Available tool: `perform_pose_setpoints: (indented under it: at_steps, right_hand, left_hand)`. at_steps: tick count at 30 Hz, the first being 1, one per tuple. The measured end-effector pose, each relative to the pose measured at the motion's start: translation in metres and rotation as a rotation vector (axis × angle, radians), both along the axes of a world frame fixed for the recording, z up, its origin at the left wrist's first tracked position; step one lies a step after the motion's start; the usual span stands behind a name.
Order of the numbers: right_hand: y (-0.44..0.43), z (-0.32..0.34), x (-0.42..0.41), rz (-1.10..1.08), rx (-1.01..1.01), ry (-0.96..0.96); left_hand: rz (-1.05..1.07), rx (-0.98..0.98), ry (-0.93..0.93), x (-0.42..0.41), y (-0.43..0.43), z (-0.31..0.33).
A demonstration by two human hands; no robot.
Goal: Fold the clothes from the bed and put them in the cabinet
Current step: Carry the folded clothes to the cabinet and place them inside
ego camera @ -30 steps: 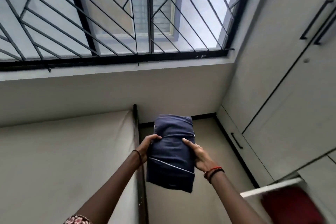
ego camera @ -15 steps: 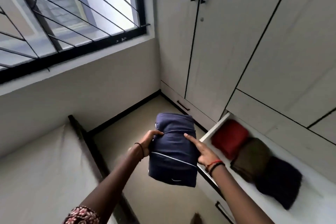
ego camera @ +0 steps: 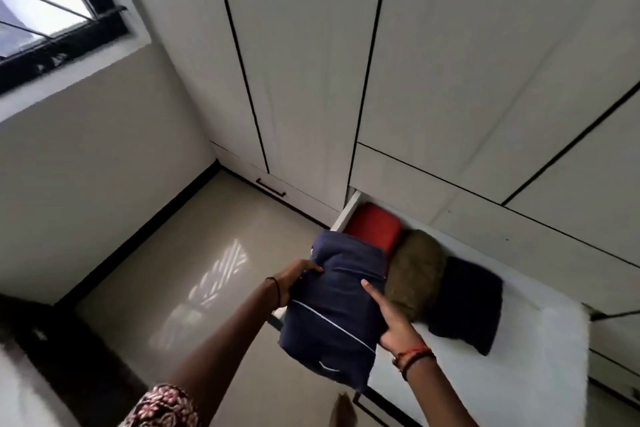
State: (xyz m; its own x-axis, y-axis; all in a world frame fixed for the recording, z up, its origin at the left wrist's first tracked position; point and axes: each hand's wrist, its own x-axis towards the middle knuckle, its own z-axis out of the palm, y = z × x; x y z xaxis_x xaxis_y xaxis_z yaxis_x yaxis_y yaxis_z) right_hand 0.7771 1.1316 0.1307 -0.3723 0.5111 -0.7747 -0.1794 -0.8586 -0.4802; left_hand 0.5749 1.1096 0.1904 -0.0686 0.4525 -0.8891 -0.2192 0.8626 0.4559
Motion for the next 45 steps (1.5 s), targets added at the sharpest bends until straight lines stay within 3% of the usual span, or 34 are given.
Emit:
perform_pose_setpoints:
  at_steps: [6,12,19,30,35,45]
  right_hand:
    - [0.019,-0.077,0.020,-0.087,-0.095,0.012]
    - [0.031,-0.166,0.012,-0.127,-0.213,-0.109]
    - [0.038,-0.249,-0.003,-0.153,-0.286,-0.184]
    - [0.039,-0.304,-0.012,-0.240,-0.114,-0.140]
    - [0.039,-0.320,-0.016,-0.228,-0.087,-0.249]
    - [0.049,-0.352,-0.021,-0.086,-0.073,-0.544]
  left_hand:
    - [-0.113,-0.077,-0.010,0.014,0.054,-0.072]
    - [-0.152,-0.177,-0.009,0.011,0.077,-0.185]
    - [-0.174,-0.137,0.059,0.013,0.093,-0.249]
    - [-0.199,-0.079,0.097,0.004,0.096,-0.326]
    - [-0.333,0.036,0.251,0.007,0.099,-0.360]
    - [-0.347,0.127,0.462,0.014,0.085,-0.389]
